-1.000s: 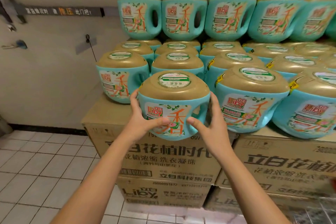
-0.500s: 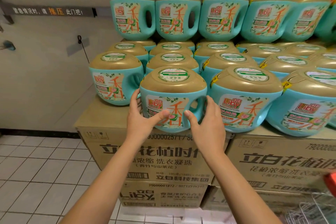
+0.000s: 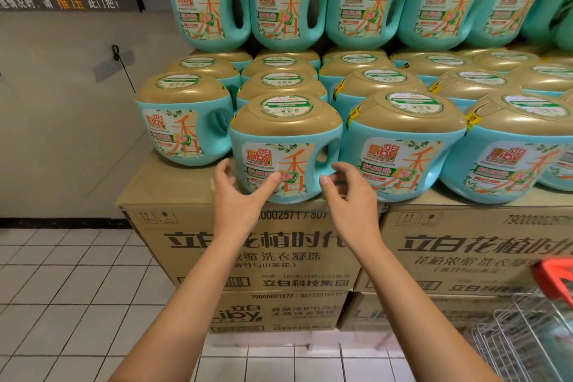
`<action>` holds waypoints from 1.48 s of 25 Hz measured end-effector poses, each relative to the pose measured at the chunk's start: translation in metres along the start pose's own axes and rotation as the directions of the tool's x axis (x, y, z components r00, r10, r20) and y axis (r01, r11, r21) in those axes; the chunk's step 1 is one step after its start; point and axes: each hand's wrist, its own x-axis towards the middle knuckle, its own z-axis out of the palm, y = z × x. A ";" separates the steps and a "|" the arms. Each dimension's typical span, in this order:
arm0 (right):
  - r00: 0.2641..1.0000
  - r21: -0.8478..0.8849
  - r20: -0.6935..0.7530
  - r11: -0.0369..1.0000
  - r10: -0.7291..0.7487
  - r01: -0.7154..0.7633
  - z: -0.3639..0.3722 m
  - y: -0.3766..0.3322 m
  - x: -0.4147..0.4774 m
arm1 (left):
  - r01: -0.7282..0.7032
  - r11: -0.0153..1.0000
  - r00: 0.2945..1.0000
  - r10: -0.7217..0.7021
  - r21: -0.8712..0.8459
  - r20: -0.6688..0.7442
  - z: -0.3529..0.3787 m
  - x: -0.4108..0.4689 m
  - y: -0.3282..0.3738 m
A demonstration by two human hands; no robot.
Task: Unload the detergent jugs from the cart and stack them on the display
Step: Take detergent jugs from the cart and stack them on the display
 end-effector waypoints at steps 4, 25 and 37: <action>0.996 0.190 -0.023 0.979 0.081 -0.076 -0.024 0.031 -0.048 | 0.011 0.984 1.000 -0.011 -0.177 0.000 -0.012 -0.044 -0.022; 0.652 0.291 -0.357 0.743 0.669 -0.603 -0.270 0.158 -0.397 | 0.200 0.974 0.570 -0.204 0.107 0.796 0.159 -0.352 -0.060; 0.677 0.159 -0.587 0.883 0.444 -0.441 -0.528 0.225 -0.375 | 0.163 0.970 0.532 0.068 -0.181 0.844 0.372 -0.464 0.060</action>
